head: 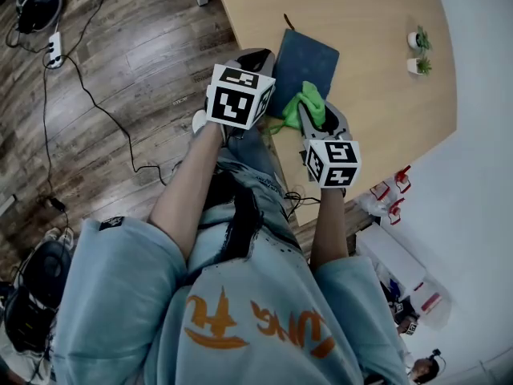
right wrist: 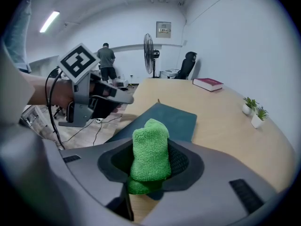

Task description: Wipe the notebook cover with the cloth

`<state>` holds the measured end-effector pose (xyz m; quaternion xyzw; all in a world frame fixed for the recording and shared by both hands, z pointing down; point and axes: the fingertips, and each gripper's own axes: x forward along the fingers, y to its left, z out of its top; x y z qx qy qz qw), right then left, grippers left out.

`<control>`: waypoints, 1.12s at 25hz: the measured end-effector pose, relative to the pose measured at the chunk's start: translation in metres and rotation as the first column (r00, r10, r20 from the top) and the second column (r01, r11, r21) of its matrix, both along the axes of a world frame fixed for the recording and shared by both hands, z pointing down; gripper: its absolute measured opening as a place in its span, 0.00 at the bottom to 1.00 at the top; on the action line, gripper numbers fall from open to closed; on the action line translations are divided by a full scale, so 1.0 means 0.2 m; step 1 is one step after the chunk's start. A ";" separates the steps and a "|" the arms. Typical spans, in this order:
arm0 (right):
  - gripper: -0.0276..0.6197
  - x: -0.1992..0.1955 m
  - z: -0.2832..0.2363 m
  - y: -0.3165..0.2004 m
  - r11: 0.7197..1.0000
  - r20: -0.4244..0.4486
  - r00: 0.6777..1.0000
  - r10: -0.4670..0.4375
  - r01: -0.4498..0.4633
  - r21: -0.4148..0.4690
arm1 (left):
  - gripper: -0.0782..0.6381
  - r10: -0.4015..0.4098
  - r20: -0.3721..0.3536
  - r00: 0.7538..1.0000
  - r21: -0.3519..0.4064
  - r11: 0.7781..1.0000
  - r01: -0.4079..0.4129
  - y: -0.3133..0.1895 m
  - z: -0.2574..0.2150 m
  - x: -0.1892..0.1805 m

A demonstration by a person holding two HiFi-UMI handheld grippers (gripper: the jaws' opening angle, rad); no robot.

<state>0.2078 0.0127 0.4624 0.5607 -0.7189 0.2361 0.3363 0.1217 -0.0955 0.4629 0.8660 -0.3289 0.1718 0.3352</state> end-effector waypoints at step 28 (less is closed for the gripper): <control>0.26 0.45 0.07 -0.67 0.995 -0.078 0.994 0.076 -0.070 0.068 | 0.13 -0.109 0.060 0.992 -0.057 0.992 0.112 -0.16 0.09 -0.15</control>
